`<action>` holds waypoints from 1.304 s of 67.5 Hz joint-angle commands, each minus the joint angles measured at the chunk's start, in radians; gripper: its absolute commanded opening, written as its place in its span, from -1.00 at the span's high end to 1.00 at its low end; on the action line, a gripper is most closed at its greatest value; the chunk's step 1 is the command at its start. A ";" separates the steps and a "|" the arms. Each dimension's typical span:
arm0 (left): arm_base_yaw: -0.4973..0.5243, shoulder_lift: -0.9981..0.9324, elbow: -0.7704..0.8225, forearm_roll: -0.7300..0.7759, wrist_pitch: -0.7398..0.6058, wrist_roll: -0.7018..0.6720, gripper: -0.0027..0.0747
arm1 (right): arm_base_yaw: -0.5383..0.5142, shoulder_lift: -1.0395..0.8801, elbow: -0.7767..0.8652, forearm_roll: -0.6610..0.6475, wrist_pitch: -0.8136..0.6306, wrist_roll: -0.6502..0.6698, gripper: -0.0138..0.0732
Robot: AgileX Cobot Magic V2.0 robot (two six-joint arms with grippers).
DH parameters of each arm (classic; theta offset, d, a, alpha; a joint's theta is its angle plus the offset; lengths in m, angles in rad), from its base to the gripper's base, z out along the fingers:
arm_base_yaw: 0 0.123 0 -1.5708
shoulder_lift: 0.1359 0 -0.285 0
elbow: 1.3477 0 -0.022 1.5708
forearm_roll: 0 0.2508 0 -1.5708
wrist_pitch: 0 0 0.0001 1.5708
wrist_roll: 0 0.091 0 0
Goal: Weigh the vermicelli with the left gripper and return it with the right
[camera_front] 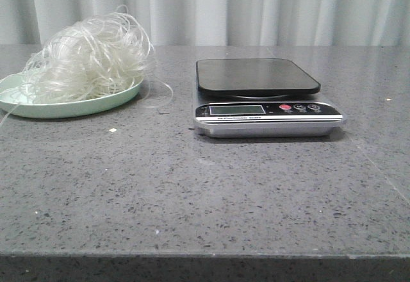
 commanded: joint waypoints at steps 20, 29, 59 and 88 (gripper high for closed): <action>0.004 -0.139 0.059 0.255 -0.011 -0.163 0.58 | -0.007 0.009 -0.025 -0.008 -0.077 -0.007 0.33; 0.004 -0.241 0.154 0.330 -0.016 -0.271 0.58 | -0.007 0.009 -0.025 -0.008 -0.077 -0.007 0.33; 0.004 -0.355 0.282 0.449 -0.015 -0.402 0.58 | -0.007 0.009 -0.025 -0.008 -0.078 -0.007 0.33; 0.004 -0.355 0.282 0.431 -0.016 -0.402 0.58 | -0.007 0.009 -0.025 -0.008 -0.078 -0.007 0.33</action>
